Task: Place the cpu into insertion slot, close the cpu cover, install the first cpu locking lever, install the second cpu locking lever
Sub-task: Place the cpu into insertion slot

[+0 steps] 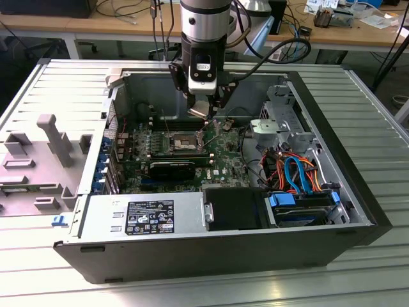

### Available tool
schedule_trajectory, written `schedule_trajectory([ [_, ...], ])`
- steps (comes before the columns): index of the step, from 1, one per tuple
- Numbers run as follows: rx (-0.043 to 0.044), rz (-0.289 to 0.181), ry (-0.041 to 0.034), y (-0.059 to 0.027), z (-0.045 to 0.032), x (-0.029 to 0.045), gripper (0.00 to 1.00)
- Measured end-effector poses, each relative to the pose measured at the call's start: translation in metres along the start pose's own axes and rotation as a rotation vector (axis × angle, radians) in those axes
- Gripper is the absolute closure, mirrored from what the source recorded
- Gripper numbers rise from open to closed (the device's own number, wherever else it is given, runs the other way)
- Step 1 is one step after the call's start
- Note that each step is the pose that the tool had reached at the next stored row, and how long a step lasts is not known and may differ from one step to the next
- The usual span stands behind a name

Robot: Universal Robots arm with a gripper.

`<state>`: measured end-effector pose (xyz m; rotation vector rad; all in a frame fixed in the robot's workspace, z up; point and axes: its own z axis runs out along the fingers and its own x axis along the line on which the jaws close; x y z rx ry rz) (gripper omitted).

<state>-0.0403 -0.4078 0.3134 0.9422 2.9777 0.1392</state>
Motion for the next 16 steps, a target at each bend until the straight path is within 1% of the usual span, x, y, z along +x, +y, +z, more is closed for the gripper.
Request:
schedule_trajectory([
  [16,-0.0003,0.024,-0.0021,0.0,0.0001,0.0,0.45],
])
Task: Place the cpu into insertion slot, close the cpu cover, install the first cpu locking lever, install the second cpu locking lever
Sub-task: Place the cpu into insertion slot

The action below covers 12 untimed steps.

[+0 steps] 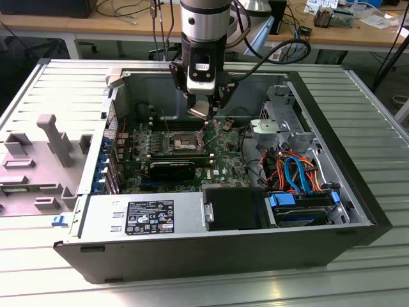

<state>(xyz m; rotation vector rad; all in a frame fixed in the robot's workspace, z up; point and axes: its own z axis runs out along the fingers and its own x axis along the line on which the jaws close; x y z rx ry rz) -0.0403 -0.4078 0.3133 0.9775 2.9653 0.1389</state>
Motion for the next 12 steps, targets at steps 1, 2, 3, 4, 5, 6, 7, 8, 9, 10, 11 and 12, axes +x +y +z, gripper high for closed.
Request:
schedule_trajectory([
  [1,0.0,0.001,-0.0002,0.0,0.0,0.0,0.45],
  [2,0.0,0.005,-0.0004,0.0,0.0,0.0,0.45],
  [3,-0.0001,0.008,-0.0007,0.0,0.0,0.0,0.45],
  [4,-0.0001,0.009,-0.0008,0.0,0.0,0.0,0.45],
  [5,-0.0001,0.01,-0.001,0.0,0.0,0.0,0.45],
  [6,-0.0001,0.012,-0.0011,0.0,0.0,0.0,0.45],
  [7,-0.0002,0.015,-0.0014,0.0,0.0,0.0,0.45],
  [8,-0.0002,0.016,-0.0015,0.0,0.0,0.0,0.45],
  [9,-0.0002,0.017,-0.0016,0.0,0.0,0.0,0.45],
  [10,-0.0002,0.019,-0.0017,0.0,0.0,0.0,0.45],
  [11,-0.0002,0.02,-0.0019,0.0,0.0,0.0,0.45],
  [12,-0.0002,0.022,-0.002,0.0,0.0,0.0,0.45],
])
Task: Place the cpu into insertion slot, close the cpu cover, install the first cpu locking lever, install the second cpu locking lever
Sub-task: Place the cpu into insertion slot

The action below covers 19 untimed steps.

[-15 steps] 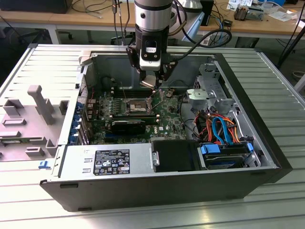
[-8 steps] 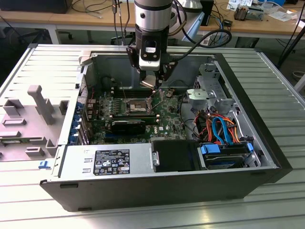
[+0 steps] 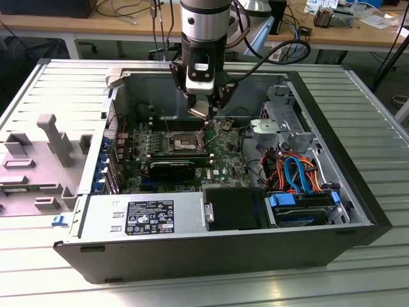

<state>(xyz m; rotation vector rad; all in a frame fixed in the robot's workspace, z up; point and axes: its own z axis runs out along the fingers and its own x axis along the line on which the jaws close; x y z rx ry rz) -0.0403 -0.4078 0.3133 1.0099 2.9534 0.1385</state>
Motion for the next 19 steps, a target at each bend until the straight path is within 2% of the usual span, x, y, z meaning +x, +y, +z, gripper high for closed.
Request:
schedule_trajectory([
  [19,-0.0003,0.027,-0.0023,0.0,0.0,0.0,0.45],
])
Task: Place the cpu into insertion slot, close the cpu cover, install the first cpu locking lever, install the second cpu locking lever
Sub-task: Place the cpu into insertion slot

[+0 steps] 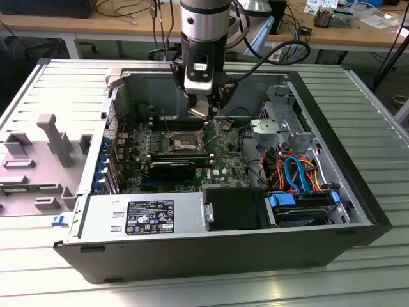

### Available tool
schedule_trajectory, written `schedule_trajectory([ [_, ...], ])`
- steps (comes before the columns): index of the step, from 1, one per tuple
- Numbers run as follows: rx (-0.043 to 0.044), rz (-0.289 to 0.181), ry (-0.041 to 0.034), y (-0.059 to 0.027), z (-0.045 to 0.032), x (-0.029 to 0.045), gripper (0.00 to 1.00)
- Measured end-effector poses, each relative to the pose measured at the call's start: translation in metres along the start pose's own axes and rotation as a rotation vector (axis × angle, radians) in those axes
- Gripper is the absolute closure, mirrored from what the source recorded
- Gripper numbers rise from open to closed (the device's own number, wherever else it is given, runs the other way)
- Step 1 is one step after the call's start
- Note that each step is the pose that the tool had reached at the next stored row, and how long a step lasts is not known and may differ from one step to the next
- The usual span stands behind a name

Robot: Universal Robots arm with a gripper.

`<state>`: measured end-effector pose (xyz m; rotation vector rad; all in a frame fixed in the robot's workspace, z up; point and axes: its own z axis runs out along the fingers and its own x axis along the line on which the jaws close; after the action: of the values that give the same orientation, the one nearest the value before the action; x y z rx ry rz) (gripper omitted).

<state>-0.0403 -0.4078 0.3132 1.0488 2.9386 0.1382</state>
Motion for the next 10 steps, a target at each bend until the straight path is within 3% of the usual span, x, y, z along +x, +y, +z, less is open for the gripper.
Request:
schedule_trajectory([
  [10,-0.0002,0.016,-0.0015,0.0,0.0,0.0,0.45],
])
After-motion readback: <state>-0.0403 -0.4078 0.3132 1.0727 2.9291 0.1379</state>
